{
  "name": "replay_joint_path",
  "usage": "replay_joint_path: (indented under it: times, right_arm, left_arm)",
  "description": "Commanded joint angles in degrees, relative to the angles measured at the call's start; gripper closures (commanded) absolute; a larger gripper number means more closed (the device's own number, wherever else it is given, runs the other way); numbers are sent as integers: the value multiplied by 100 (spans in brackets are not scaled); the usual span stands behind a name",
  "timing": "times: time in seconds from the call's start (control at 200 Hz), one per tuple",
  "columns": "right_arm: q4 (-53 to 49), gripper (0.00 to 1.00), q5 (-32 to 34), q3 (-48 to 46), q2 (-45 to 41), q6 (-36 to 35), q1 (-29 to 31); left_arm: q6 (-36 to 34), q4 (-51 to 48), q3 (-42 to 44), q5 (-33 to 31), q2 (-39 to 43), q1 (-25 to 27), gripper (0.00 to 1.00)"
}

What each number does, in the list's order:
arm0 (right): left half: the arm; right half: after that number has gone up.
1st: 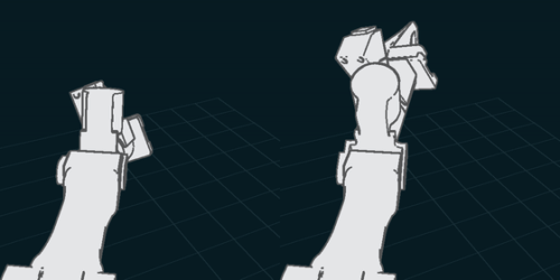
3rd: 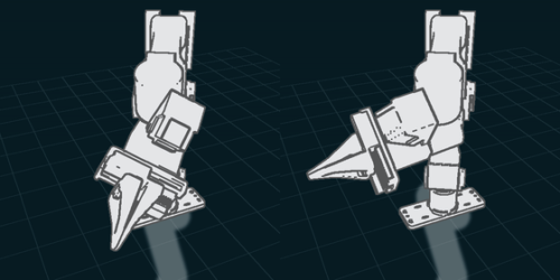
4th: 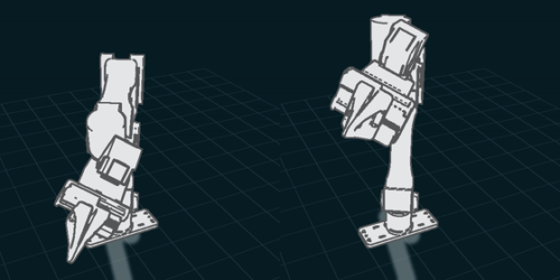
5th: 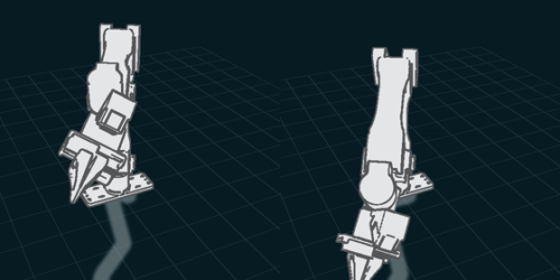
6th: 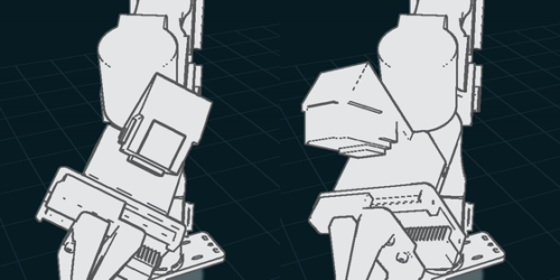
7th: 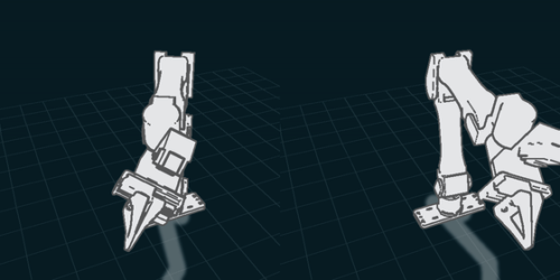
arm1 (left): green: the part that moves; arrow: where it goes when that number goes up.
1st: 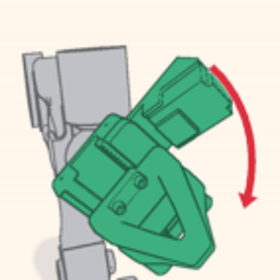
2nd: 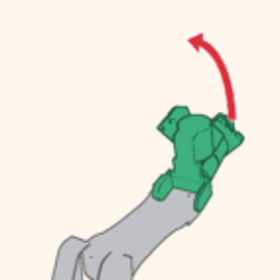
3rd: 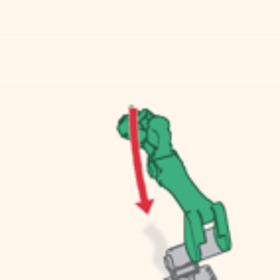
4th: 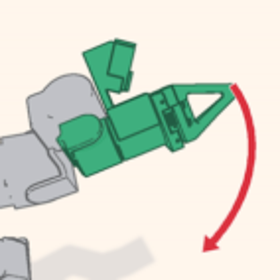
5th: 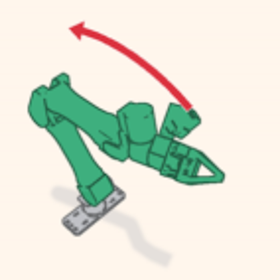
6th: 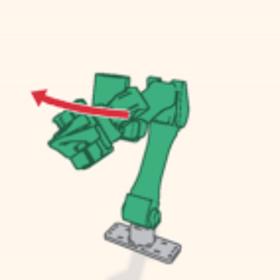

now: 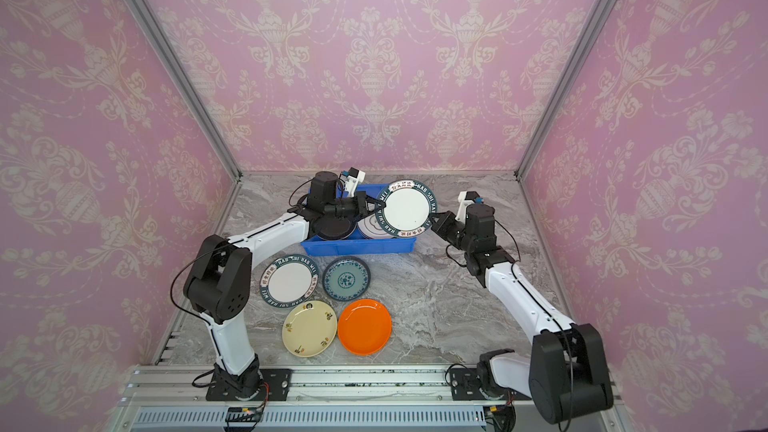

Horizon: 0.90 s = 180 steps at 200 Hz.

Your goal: Place the plates into the plastic bin on the countertop

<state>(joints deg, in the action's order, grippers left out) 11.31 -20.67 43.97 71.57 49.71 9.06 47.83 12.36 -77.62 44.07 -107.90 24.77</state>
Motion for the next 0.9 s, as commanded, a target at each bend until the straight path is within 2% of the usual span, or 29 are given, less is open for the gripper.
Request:
replay_joint_path:
  times: [0.0,0.065,0.1,0.145,0.215,0.265,0.36,0.44,0.55,0.896]
  right_arm:
    - [218,100,-44,277,55,21,43]
    - [139,100,-24,324,137,4,48]
    - [38,91,-4,369,176,-7,43]
    - [-99,84,38,439,208,-76,43]
    - [-362,64,206,527,172,-199,35]
    - [-571,58,388,561,87,-288,-2]
    - [-626,57,532,438,-100,-234,-216]
    - [-414,57,338,250,-174,-6,-531]
    - [-234,58,114,92,-183,185,-801]
    - [-112,59,-87,-37,-39,258,-861]
  left_arm:
    - [-64,25,23,44,-24,-60,100]
    - [-130,-76,24,-18,-16,-84,100]
    - [-216,-218,11,-80,-7,-108,100]
    - [-310,-364,11,-179,25,-153,100]
    - [-366,-512,92,-382,109,-295,100]
    - [-440,-706,146,-579,186,-418,100]
    - [-703,-1088,212,-907,281,-639,100]
    - [-934,-1391,203,-1155,261,-754,100]
    - [-878,-1353,239,-1251,159,-851,100]
    - [-521,-1090,-67,-1233,-596,-844,100]
